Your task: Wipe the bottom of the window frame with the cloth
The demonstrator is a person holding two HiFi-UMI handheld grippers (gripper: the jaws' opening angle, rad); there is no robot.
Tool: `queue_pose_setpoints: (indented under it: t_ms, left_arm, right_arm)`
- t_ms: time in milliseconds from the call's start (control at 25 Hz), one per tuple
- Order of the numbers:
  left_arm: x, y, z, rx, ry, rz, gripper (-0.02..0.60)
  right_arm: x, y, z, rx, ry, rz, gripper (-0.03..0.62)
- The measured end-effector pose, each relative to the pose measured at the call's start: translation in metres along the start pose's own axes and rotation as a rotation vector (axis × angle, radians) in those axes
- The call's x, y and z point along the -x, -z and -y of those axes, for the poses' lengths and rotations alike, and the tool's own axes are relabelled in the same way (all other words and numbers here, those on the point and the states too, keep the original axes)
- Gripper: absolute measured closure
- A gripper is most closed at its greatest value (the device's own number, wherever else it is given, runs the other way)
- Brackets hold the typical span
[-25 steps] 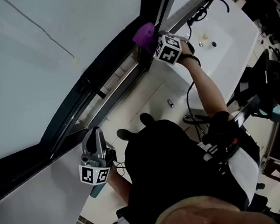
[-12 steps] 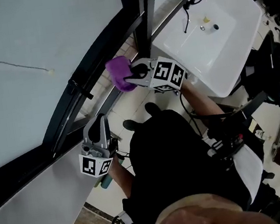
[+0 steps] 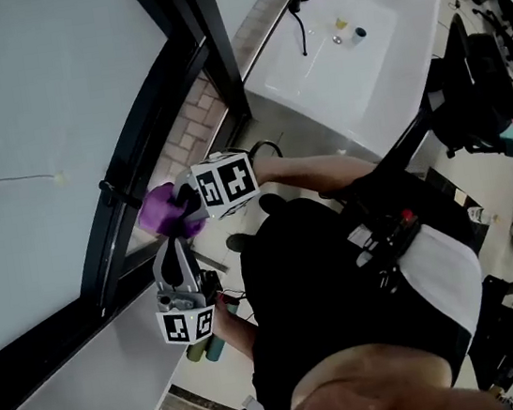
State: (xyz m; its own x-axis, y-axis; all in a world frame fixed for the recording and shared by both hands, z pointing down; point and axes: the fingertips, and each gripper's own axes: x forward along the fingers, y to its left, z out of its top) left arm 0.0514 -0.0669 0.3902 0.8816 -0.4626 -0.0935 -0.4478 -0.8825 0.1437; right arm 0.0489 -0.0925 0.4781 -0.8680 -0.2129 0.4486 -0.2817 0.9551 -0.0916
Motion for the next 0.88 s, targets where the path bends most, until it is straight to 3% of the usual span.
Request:
queue_pose_setpoints:
  t_ms: [400,640,880]
  left_arm:
    - [0.037,0.004,0.009,0.017,-0.063,0.017,0.581]
    - [0.060,0.002,0.008,0.040,-0.051,0.015,0.581]
    - [0.147,0.003,0.003,0.069,-0.086,0.038,0.581]
  right_arm:
    - [-0.019,-0.001,-0.038,-0.006,-0.052,0.010,0.529]
    - [-0.022,-0.015,-0.052,-0.045,-0.006,0.067,0.530]
    - [-0.081,-0.036,-0.112,-0.048,-0.014,0.074,0.530]
